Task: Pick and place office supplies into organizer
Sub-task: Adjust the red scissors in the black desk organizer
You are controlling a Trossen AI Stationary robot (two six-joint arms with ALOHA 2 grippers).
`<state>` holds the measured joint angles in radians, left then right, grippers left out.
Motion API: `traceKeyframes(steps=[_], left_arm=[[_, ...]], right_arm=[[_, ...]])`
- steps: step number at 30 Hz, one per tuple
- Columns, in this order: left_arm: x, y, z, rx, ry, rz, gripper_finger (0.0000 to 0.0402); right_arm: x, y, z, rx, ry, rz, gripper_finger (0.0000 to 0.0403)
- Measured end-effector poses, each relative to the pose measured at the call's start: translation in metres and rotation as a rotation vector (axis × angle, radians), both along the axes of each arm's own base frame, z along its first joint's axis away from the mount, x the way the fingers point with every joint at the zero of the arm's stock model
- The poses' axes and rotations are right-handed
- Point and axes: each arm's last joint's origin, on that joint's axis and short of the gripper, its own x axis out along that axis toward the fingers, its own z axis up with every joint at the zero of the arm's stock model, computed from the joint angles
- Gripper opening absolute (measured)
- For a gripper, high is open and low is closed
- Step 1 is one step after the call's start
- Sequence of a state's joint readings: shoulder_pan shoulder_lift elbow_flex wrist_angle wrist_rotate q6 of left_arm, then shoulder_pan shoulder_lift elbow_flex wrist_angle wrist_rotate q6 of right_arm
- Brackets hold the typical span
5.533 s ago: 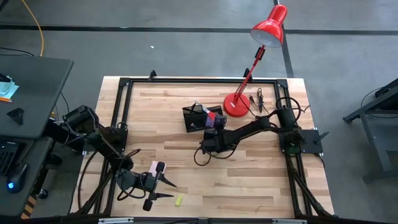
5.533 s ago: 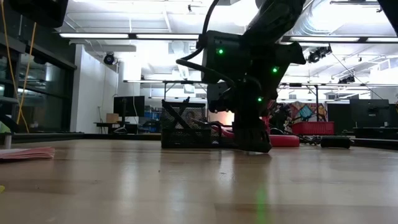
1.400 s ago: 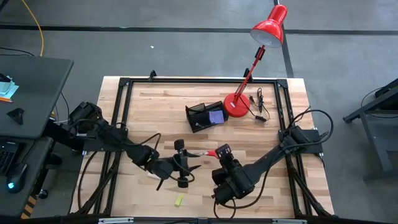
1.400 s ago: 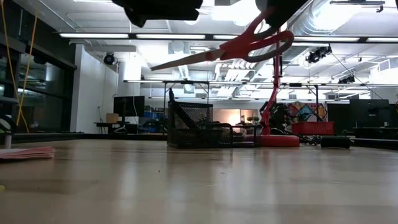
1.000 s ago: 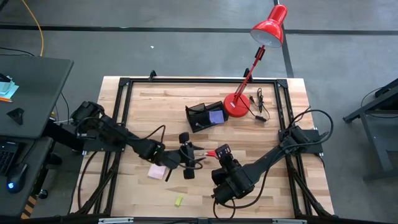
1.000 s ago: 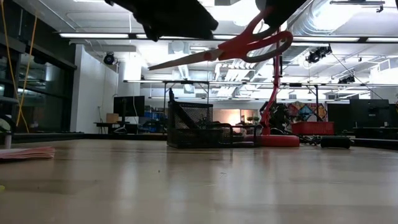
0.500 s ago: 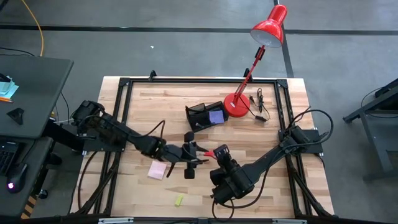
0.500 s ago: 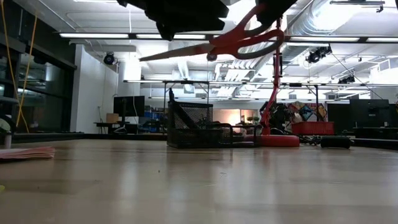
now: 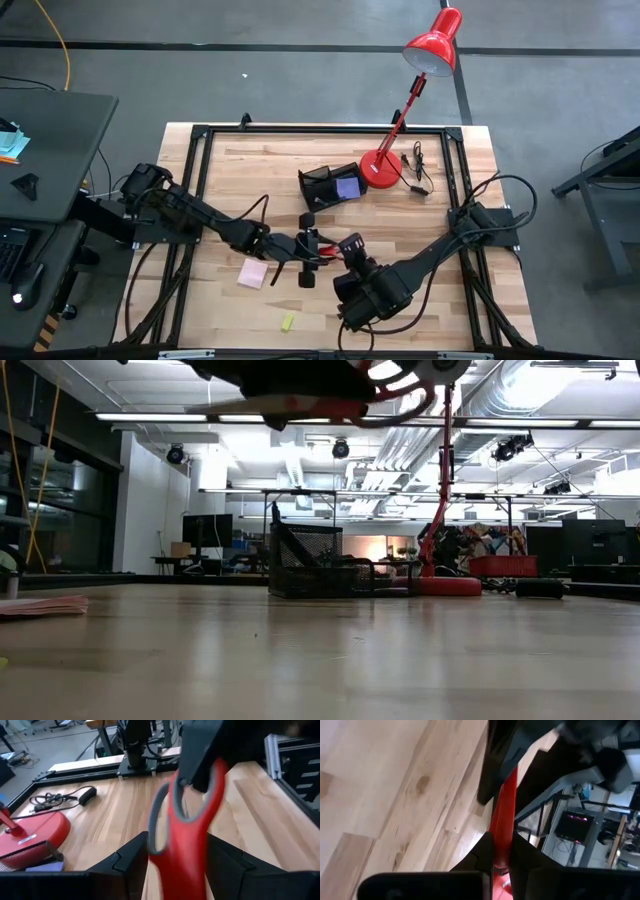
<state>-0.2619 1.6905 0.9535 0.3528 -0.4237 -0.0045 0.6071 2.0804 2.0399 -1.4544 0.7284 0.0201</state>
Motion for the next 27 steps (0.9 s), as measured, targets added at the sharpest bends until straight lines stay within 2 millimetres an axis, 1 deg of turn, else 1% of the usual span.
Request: traceKeyframes(steps=[4, 14, 17, 22, 23, 27], left_arm=[[0.000, 0.001, 0.000, 0.007, -0.002, 0.023, 0.0161], [0.000, 0.000, 0.002, -0.001, -0.023, 0.022, 0.0158], [0.000, 0.001, 0.001, 0.001, -0.017, 0.021, 0.0132], [0.000, 0.000, 0.000, 0.014, -0.008, 0.020, 0.0040], [0.000, 0.000, 0.000, 0.015, -0.007, 0.018, 0.0035], [0.000, 0.001, 0.000, 0.017, -0.010, 0.040, 0.0037]], right_arm=[[0.002, 0.001, 0.006, 0.022, -0.021, 0.010, 0.0012], [0.006, -0.005, 0.005, 0.050, -0.023, -0.023, 0.0011], [0.008, -0.008, 0.005, 0.055, -0.027, -0.039, 0.0014], [0.009, -0.010, 0.005, 0.064, -0.037, -0.068, 0.0010], [0.009, -0.011, 0.005, 0.064, -0.039, -0.075, 0.0010], [0.009, -0.016, 0.005, 0.053, -0.036, -0.102, 0.0021]])
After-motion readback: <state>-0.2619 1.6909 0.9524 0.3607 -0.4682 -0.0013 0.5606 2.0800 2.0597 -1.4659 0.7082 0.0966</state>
